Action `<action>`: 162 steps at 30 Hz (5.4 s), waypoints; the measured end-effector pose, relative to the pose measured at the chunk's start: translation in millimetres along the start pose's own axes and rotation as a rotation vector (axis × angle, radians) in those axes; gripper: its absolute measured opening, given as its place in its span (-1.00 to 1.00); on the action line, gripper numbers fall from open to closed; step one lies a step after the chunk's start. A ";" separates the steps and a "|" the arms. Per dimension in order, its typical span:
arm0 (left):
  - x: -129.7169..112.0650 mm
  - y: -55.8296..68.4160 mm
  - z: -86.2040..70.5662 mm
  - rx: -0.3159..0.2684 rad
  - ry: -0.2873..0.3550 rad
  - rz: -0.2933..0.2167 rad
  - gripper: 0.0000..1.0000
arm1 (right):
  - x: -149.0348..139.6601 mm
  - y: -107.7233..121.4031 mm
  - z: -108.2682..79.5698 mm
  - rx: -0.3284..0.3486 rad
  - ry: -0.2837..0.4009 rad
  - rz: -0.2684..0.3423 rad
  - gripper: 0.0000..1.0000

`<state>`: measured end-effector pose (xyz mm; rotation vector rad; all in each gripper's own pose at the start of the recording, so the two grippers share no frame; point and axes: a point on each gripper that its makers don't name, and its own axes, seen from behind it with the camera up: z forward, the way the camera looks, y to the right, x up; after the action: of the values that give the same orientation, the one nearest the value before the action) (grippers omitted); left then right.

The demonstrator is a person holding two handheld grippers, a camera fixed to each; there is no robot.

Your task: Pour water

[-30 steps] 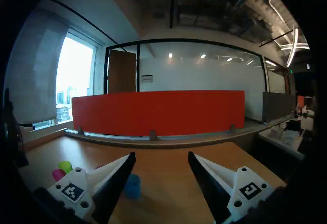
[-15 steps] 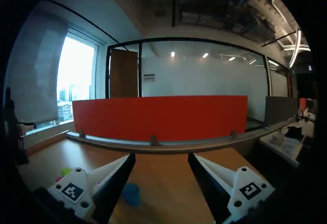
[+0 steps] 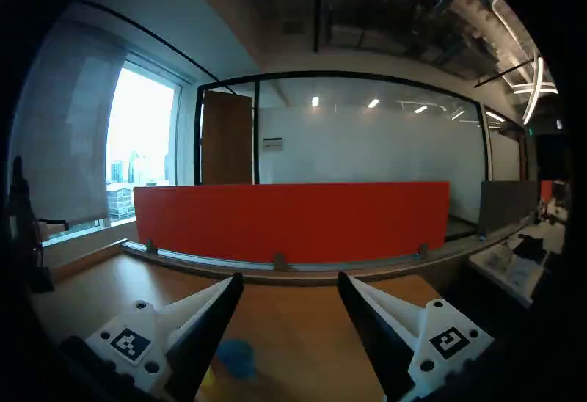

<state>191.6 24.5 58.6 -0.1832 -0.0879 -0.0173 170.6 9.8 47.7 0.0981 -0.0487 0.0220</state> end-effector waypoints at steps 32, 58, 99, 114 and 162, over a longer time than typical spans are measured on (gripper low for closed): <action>-15.8 35.7 3.6 -0.305 -0.053 0.059 0.68 | 4.5 -55.5 -3.1 0.346 -0.039 -0.085 0.99; -52.3 36.6 11.1 -0.417 -0.203 0.119 0.68 | -36.4 -62.5 -7.9 0.482 -0.257 -0.192 1.00; -173.6 47.0 24.3 -0.528 -0.458 0.288 0.69 | -124.8 -61.4 9.8 0.533 -0.445 -0.203 1.00; -210.4 41.9 34.5 -0.545 -0.535 0.284 0.69 | -157.0 -67.4 24.8 0.549 -0.490 -0.203 0.99; -268.4 67.1 53.7 -0.641 -0.649 0.343 0.69 | -230.7 -72.3 57.6 0.572 -0.575 -0.230 0.99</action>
<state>-78.7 102.7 75.2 -0.8403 -0.7011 0.3622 -60.7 -72.4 86.4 0.6797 -0.6062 -0.2248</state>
